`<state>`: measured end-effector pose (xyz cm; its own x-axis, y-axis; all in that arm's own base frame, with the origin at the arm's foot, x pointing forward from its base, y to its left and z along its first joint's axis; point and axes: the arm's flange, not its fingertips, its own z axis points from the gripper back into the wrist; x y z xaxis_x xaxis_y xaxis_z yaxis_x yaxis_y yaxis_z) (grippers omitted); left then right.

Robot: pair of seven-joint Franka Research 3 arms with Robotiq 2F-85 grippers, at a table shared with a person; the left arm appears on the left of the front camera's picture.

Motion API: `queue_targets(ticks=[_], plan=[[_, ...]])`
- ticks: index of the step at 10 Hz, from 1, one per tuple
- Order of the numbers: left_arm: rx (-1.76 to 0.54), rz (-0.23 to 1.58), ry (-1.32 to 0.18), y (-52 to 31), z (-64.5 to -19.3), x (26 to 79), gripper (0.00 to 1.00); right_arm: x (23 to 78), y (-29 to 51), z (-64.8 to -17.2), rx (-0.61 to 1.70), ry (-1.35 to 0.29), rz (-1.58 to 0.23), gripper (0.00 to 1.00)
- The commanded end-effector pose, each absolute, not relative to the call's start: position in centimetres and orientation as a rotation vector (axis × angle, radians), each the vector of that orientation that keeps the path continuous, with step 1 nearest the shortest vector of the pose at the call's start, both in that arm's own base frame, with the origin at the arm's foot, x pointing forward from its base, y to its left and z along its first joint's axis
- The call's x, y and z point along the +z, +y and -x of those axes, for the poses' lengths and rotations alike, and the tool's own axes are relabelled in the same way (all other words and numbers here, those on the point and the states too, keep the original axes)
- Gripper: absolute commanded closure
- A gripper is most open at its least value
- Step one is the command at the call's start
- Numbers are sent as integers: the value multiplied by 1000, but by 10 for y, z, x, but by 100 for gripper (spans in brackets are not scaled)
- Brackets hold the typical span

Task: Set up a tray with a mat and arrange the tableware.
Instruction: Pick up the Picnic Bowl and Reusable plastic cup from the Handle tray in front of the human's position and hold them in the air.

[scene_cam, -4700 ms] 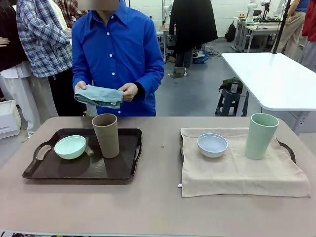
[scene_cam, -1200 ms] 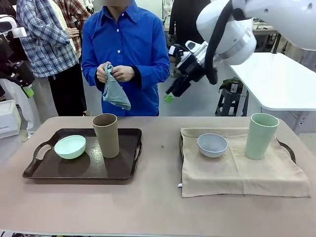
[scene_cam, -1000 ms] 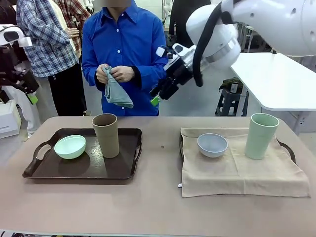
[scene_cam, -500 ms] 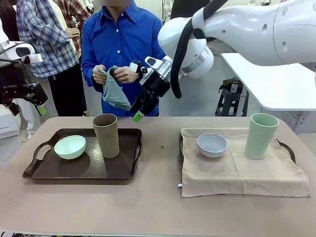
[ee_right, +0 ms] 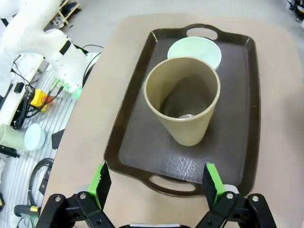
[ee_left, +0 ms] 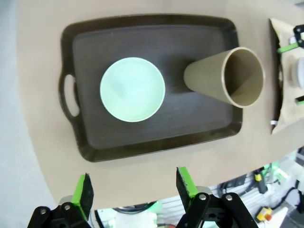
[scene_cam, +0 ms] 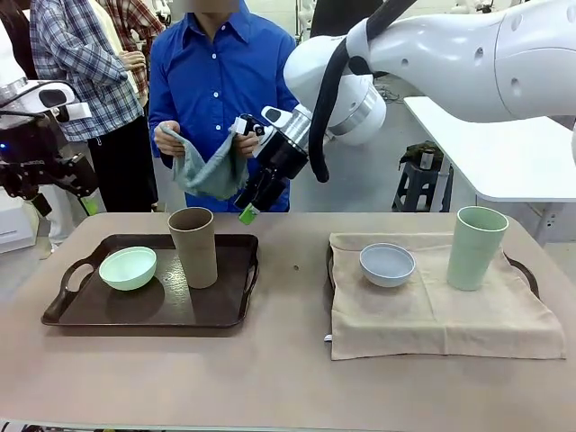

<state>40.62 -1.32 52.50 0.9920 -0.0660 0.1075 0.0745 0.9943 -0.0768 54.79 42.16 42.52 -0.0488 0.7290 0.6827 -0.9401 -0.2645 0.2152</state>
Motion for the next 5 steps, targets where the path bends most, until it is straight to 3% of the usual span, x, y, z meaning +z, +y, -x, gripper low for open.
queue_targets(ticks=[1, 3, 5], plan=[[-45, 41, -104, -3, -411, 522, 8, 425, 419, -547, 1680, -345, -847, 0], [-66, 69, -102, -8, -407, 524, 8, 426, 423, -547, 1657, -343, -840, 0], [-98, 126, -144, 9, -418, 508, 8, 401, 422, -545, 1780, -482, -763, 0]])
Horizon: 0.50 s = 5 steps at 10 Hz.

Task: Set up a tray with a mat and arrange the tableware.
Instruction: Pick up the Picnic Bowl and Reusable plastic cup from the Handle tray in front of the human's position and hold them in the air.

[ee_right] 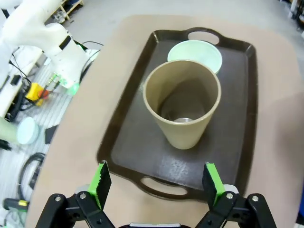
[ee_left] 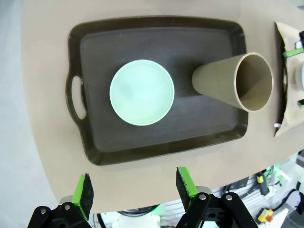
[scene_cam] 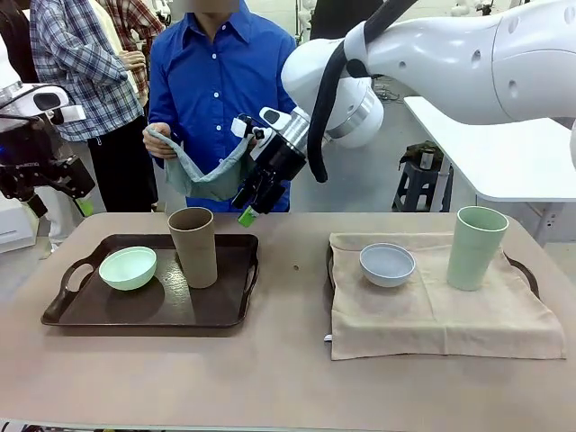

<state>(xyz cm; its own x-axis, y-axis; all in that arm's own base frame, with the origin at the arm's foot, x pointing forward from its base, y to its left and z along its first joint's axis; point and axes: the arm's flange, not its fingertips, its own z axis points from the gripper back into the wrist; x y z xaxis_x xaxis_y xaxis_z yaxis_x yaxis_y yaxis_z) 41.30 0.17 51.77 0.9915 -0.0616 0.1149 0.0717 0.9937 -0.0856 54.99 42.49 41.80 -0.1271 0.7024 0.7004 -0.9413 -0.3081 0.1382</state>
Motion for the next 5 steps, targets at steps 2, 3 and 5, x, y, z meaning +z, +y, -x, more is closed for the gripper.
queue_targets(ticks=[2, 3, 5], plan=[[-128, 106, -132, 14, -418, 499, 8, 388, 424, -545, 1718, -558, -761, 0], [-136, 107, -131, 16, -419, 495, 8, 382, 424, -544, 1693, -591, -758, 0], [-137, 97, -149, 14, -425, 484, 8, 369, 431, -546, 1634, -611, -785, 0]])
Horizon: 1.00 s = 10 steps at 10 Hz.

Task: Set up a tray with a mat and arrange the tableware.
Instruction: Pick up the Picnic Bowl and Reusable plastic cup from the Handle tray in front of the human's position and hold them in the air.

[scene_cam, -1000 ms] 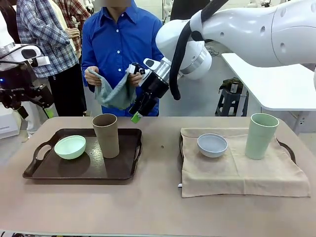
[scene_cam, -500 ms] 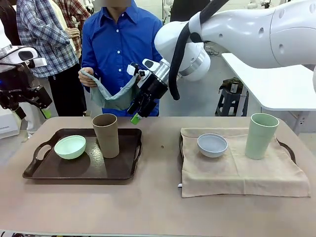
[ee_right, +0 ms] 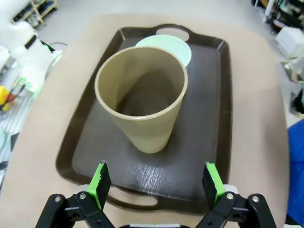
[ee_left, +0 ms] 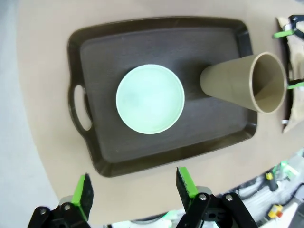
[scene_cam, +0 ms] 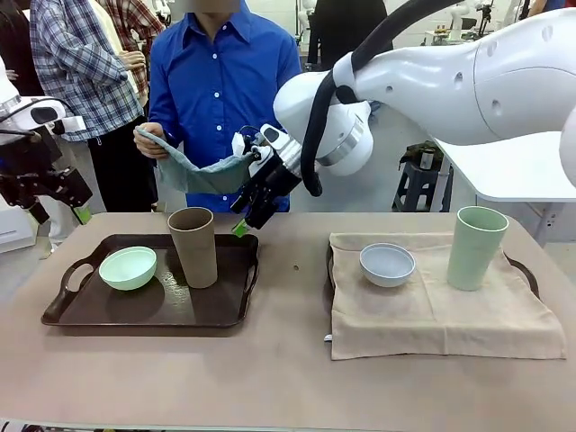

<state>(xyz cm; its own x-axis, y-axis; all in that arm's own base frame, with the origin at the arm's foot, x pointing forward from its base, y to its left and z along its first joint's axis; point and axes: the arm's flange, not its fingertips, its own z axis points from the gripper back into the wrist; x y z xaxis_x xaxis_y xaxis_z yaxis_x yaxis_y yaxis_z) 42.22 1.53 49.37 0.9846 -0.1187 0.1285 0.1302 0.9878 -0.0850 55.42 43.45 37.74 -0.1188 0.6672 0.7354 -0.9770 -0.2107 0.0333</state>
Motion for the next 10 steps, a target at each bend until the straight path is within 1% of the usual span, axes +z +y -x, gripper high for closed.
queue_targets(ticks=[1, 6, 8, 10], plan=[[-121, 77, -149, 12, -428, 475, 8, 362, 437, -547, 1641, -599, -814, 0], [-94, 37, -154, 6, -453, 444, 8, 345, 466, -553, 1679, -569, -882, 0], [-112, 11, -152, 1, -463, 428, 8, 338, 473, -558, 1682, -529, -877, 0], [-94, -2, -127, 2, -469, 420, 8, 333, 486, -559, 1694, -484, -917, 0]])
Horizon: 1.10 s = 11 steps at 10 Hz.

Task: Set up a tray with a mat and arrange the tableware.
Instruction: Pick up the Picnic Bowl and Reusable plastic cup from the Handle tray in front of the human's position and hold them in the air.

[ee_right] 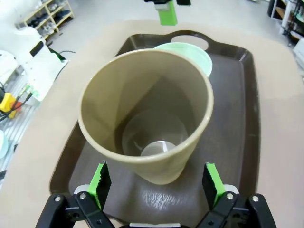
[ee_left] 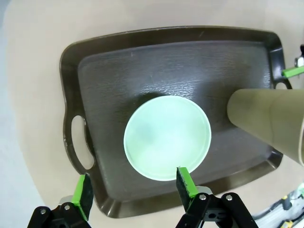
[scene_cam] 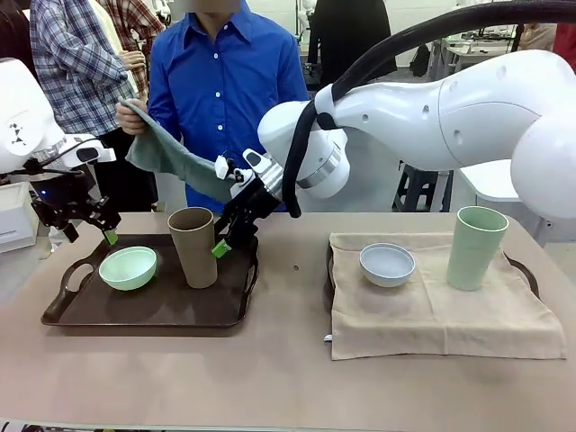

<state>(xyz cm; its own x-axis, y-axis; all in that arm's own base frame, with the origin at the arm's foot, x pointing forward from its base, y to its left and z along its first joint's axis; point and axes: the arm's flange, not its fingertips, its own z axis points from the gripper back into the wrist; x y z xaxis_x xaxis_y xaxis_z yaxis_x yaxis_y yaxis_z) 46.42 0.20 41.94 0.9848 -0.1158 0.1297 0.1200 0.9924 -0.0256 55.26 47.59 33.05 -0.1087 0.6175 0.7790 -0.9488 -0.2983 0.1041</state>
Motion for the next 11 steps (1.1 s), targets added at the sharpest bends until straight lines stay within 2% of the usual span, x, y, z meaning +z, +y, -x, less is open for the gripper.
queue_targets(ticks=[1, 11], plan=[[-80, -12, -117, 2, -472, 413, 8, 329, 491, -559, 1702, -457, -930, 0], [-81, 10, -16, -2, -498, 356, 8, 317, 534, -569, 1769, -419, -951, 0]])
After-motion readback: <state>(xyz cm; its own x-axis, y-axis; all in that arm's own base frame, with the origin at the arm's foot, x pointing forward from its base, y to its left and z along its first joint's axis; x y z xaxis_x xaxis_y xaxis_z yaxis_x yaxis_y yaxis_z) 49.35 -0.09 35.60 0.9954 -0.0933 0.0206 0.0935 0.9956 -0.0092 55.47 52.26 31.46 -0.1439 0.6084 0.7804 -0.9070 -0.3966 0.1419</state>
